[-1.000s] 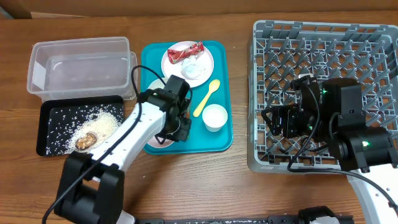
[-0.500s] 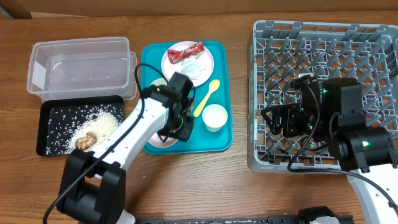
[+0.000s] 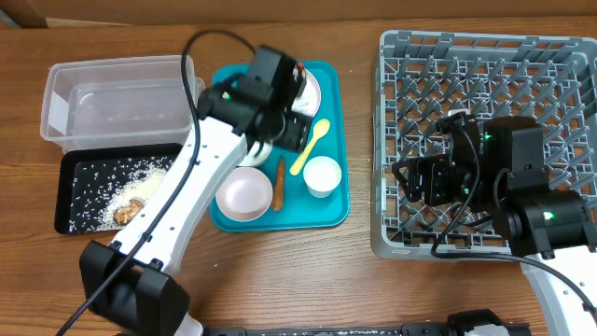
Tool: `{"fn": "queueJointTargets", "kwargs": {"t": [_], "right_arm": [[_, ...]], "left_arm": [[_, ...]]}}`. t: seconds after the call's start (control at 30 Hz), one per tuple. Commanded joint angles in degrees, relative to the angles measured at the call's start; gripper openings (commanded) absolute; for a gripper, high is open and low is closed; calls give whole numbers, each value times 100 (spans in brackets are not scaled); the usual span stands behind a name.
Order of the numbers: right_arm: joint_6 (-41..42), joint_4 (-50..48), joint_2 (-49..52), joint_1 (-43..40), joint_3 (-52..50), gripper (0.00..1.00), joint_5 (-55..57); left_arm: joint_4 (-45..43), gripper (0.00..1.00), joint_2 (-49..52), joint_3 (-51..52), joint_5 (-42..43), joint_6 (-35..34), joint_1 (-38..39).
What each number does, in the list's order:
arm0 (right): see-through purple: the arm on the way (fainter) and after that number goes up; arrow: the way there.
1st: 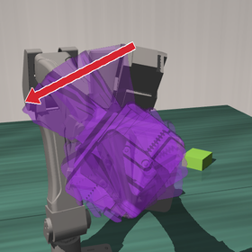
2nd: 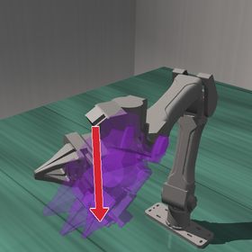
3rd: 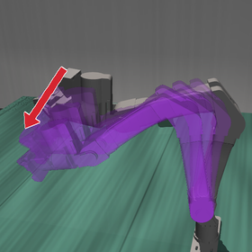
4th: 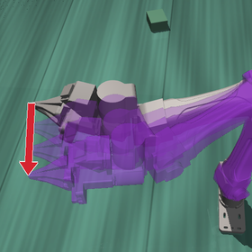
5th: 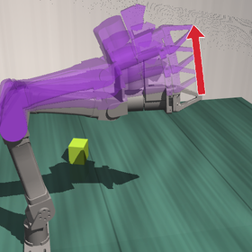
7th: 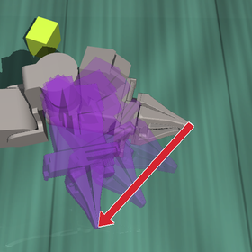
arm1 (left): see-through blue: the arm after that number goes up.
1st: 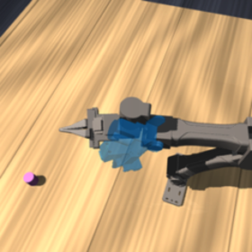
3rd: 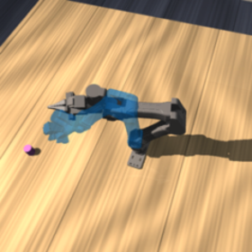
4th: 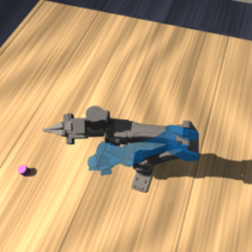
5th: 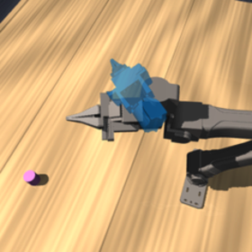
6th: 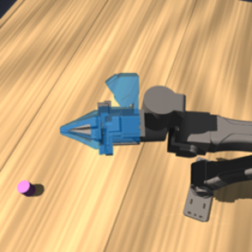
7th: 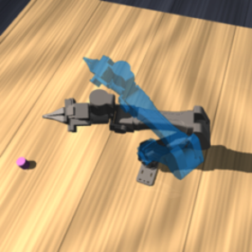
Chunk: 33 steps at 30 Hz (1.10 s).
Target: Sort waste into correct bins and load items into the dishwasher
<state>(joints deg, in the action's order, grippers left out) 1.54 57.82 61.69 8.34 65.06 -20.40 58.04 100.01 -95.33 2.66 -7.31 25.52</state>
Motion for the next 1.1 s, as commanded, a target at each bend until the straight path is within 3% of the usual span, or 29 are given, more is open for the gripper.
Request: {"fn": "queueJointTargets", "kwargs": {"t": [0.0,0.13,0.3,0.43,0.77,0.83,1.0,1.07], "right_arm": [[20,-48,7,-11,79,80,-31],[20,-44,7,-11,79,80,-31],[20,-39,7,-11,79,80,-31],[20,-33,7,-11,79,80,-28],[20,15,7,-11,79,80,-31],[20,15,7,-11,79,80,-31],[20,15,7,-11,79,80,-31],[20,15,7,-11,79,80,-31]], "left_arm": [[66,82,555,-973,-586,485,-15],[350,100,1593,-2275,-752,981,-166],[407,100,2789,-3244,-774,1716,-280],[61,100,3399,-3309,-772,2245,-345],[-282,99,4312,-3307,-732,2277,-573],[-256,91,4433,-3307,-708,2275,-573],[-289,54,4730,-3307,-704,2251,-568],[-289,43,4809,-3307,-702,2249,-566]]}}
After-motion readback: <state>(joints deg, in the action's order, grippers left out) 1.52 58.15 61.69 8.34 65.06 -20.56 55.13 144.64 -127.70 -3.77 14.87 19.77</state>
